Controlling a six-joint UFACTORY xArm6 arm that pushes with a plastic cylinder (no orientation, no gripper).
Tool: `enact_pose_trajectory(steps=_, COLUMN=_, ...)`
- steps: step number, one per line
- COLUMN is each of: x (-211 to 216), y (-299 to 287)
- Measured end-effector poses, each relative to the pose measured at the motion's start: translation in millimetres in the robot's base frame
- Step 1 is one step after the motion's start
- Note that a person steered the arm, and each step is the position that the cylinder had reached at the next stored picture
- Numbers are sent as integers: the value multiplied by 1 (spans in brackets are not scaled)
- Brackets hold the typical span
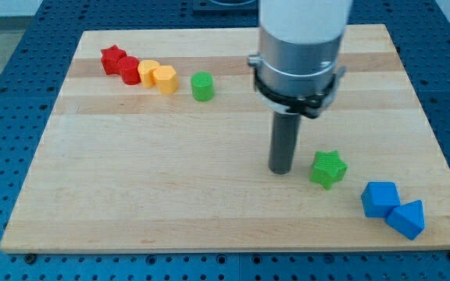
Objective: Place the green star to the top right of the blue cube
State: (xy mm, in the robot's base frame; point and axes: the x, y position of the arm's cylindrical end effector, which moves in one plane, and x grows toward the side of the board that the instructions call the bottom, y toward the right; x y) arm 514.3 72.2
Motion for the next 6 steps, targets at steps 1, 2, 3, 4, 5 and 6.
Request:
enact_pose_trajectory(steps=1, x=1, y=22)
enact_pose_trajectory(steps=2, x=1, y=51)
enact_pose_trajectory(steps=3, x=1, y=77)
enact_pose_trajectory(steps=4, x=1, y=97)
enact_pose_trajectory(steps=5, x=1, y=98)
enact_pose_trajectory(steps=6, x=-13, y=70)
